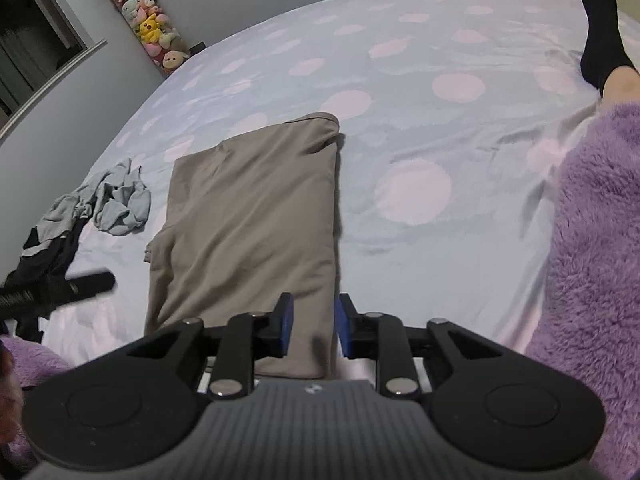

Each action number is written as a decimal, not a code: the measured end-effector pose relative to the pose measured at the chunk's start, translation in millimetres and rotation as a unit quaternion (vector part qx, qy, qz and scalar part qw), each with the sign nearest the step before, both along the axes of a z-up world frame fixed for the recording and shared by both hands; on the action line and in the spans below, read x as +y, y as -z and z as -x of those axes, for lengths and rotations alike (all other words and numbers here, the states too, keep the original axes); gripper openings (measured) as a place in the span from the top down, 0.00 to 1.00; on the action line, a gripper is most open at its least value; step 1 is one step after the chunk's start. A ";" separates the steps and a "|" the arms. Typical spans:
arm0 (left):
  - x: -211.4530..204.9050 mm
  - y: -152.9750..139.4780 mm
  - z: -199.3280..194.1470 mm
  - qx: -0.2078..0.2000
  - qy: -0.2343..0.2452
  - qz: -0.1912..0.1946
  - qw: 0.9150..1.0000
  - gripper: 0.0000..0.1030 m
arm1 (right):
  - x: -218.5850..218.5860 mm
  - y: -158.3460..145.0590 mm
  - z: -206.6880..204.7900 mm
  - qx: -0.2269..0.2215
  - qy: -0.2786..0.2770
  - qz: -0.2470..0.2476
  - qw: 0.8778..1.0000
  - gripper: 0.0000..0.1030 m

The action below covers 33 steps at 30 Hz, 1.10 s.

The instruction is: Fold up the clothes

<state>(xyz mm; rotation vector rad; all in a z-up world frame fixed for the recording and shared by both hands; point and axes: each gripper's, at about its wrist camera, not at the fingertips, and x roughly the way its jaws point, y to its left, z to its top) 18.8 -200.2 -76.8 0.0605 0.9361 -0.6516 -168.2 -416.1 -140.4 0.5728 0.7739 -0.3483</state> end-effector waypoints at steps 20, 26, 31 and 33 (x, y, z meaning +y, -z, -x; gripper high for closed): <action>-22.0 11.6 -45.2 -0.024 -0.013 0.026 0.999 0.55 | 1.6 3.0 -42.4 0.000 -0.032 0.088 0.996 0.58; -26.5 20.8 -67.1 -0.021 -0.023 0.023 0.999 0.54 | -3.5 8.4 -64.7 0.012 -0.039 0.100 0.994 0.52; -28.3 32.2 -86.3 -0.011 -0.029 0.018 0.999 0.54 | -5.9 15.0 -81.2 0.018 -0.050 0.107 0.993 0.53; -27.6 36.7 -95.4 -0.006 -0.032 0.017 0.999 0.52 | -8.9 16.6 -87.6 0.020 -0.051 0.108 0.993 0.53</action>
